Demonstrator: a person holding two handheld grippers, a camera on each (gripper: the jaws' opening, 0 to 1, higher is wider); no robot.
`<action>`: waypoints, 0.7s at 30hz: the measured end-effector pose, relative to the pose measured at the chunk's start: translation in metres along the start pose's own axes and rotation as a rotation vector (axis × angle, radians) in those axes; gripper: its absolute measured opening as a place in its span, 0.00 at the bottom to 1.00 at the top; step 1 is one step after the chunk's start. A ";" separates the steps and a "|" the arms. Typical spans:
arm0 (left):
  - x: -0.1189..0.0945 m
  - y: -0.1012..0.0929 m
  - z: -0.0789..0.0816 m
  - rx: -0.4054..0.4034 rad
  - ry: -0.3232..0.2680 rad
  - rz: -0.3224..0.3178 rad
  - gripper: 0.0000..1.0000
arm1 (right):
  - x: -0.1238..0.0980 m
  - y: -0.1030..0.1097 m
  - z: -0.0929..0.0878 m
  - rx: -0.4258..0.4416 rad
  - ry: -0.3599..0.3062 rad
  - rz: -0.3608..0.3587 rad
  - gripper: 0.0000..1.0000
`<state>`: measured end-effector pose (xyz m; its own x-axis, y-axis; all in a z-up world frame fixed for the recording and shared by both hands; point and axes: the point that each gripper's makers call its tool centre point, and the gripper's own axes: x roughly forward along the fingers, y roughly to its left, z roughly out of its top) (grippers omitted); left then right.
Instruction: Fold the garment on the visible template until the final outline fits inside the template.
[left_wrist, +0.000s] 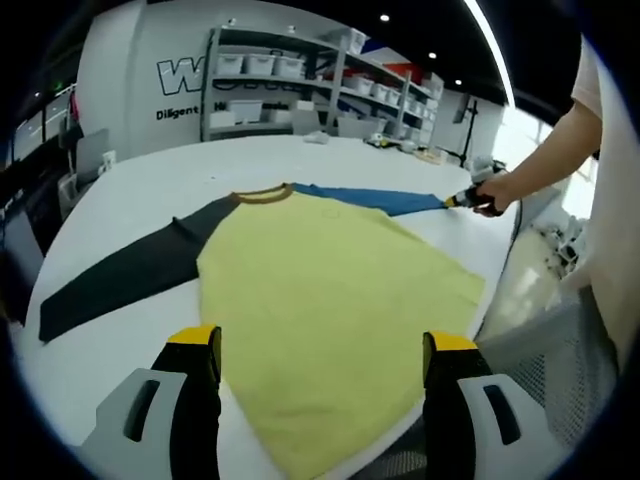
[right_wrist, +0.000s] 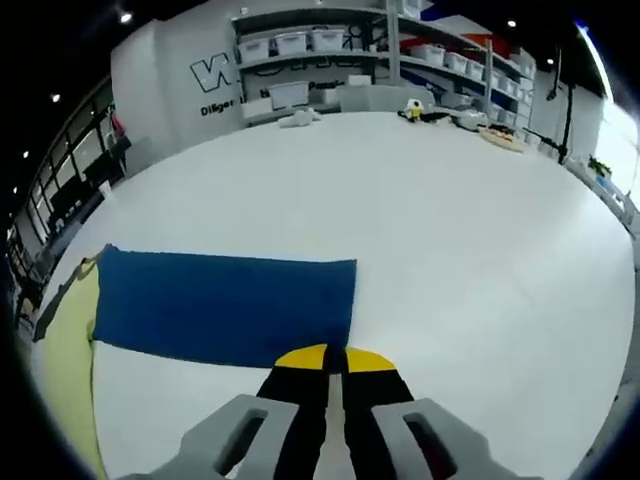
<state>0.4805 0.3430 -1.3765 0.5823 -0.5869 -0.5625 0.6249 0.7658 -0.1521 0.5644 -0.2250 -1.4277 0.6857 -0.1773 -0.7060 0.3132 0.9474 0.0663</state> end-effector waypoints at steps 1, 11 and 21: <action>-0.001 0.000 0.000 -0.002 -0.003 0.002 0.80 | 0.001 -0.002 0.001 -0.015 0.002 0.002 0.00; -0.006 0.002 0.004 -0.025 -0.044 0.033 0.80 | -0.002 0.007 0.025 -0.058 -0.040 0.027 0.00; -0.008 -0.006 0.011 -0.005 -0.079 0.028 0.85 | -0.021 0.068 0.091 -0.211 -0.192 0.109 0.00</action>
<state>0.4780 0.3406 -1.3622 0.6389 -0.5838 -0.5010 0.6052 0.7835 -0.1412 0.6309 -0.1810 -1.3439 0.8255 -0.0994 -0.5556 0.1010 0.9945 -0.0280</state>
